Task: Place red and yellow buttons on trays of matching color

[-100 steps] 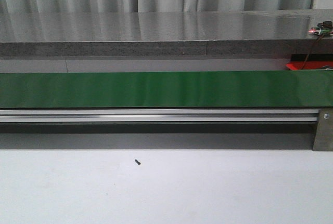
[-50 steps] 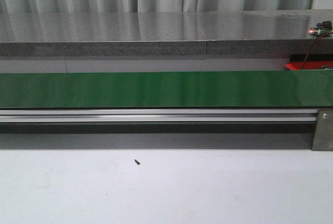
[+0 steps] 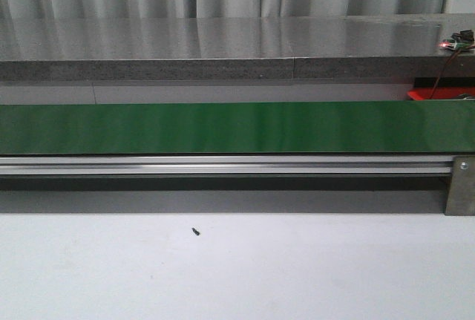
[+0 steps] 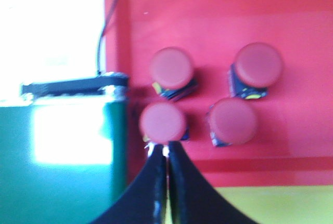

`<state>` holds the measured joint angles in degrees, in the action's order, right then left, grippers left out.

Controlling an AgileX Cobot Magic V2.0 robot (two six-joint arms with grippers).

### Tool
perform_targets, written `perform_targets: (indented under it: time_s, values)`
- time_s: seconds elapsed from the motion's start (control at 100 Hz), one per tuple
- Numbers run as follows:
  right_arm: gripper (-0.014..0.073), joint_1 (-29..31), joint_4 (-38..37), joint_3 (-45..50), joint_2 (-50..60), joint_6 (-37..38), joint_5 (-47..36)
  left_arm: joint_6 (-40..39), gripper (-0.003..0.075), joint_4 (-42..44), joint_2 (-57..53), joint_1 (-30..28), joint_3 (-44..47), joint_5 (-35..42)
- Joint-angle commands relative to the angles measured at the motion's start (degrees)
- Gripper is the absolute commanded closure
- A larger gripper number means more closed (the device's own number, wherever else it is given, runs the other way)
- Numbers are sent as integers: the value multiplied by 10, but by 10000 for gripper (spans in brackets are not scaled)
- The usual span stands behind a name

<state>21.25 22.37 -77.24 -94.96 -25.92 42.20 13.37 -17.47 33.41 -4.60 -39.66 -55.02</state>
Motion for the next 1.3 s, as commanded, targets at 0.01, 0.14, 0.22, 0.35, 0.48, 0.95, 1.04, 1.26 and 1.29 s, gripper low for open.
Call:
perform_targets:
  time_s: [0.01,0.14,0.22,0.35,0.48,0.95,1.04,1.26,1.29]
  values:
    - [652,-11,5,25,75,-10,-36,-1,740,-15,2,5,-15,30]
    - [651,-31,5,69,127,-10,-49,-1,740,-15,2,5,-15,30]
    - [651,-45,5,86,156,-10,-48,-1,740,-15,2,5,-15,30]
    - [651,-82,4,112,198,-12,-44,-1,740,-15,2,5,-15,30]
    - [651,-126,3,138,231,-15,-44,-1,740,-15,2,5,-15,30]
    - [651,-176,-107,279,374,214,-154,-1,739,-15,2,5,-15,30]
    - [651,-176,-166,316,407,252,-184,-1,740,-15,2,5,-15,30]
    - [651,-176,-174,407,494,239,-244,-1,740,-15,2,5,-15,30]
    - [651,-175,-174,418,506,239,-249,-1,740,-15,2,5,-15,30]
